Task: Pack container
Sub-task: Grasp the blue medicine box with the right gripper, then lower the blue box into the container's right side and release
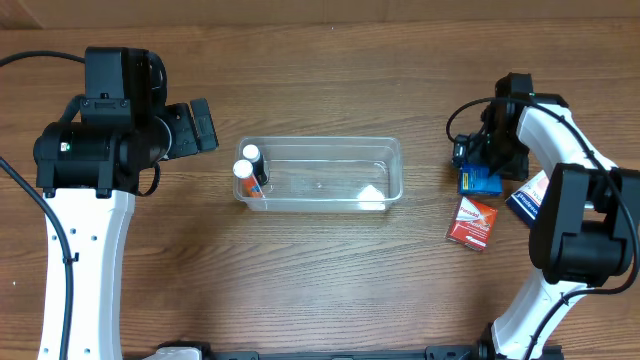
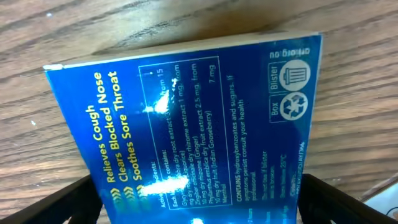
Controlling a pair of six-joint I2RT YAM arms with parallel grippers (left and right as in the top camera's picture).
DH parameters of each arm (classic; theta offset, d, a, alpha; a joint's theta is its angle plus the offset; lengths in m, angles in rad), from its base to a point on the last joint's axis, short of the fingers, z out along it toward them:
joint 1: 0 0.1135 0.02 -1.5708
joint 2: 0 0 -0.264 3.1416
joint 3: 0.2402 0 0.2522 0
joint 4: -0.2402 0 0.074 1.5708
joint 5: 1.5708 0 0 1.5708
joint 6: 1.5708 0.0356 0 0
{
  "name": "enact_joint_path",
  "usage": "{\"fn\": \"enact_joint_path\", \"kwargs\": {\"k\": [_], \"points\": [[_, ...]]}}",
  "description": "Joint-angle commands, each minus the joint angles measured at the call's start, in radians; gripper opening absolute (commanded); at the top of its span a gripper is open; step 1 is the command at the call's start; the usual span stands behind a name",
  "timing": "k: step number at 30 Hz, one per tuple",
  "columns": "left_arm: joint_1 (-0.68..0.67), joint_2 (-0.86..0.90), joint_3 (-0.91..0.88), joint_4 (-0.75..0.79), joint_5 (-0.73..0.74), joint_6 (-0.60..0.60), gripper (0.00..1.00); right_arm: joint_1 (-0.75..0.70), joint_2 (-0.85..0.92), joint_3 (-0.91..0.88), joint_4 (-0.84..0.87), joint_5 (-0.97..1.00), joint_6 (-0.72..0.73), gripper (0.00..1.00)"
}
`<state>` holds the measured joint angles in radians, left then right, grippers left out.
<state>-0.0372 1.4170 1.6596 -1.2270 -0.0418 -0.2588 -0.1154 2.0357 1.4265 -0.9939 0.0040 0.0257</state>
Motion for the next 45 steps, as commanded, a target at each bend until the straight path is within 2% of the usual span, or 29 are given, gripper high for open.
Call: {"fn": "enact_joint_path", "kwargs": {"k": [1,3,10,16,19,23,27,30,35,45], "points": [[0.005,0.003,0.009,-0.007,0.002,-0.01,1.0,0.003,0.009,-0.005,0.012,-0.006,-0.003,0.96],[0.005,0.003,0.009,-0.011,0.002,-0.01,1.0,0.003,0.009,-0.005,0.016,-0.006,0.0,0.88],[0.005,0.003,0.009,-0.011,0.001,-0.01,1.0,0.003,0.008,0.014,0.014,-0.006,0.001,0.72],[0.005,0.003,0.009,-0.011,0.001,-0.01,1.0,0.005,-0.06,0.135,-0.09,-0.007,0.027,0.72],[0.005,0.003,0.009,-0.01,0.001,-0.01,1.0,0.026,-0.166,0.201,-0.15,-0.007,0.037,0.72],[0.005,0.003,0.009,-0.011,0.001,-0.01,1.0,0.129,-0.365,0.23,-0.195,-0.006,0.072,0.71],[0.005,0.003,0.009,-0.011,0.002,-0.01,1.0,0.313,-0.48,0.23,-0.228,-0.006,0.217,0.71],[0.005,0.003,0.009,-0.014,0.002,-0.01,1.0,0.472,-0.47,0.227,-0.229,-0.006,0.279,0.71],[0.005,0.003,0.009,-0.018,0.002,-0.01,1.0,0.616,-0.399,0.211,-0.172,-0.002,0.328,0.72],[0.005,0.003,0.009,-0.027,0.001,-0.01,1.0,0.632,-0.165,0.211,-0.17,0.005,0.353,0.72]]}}
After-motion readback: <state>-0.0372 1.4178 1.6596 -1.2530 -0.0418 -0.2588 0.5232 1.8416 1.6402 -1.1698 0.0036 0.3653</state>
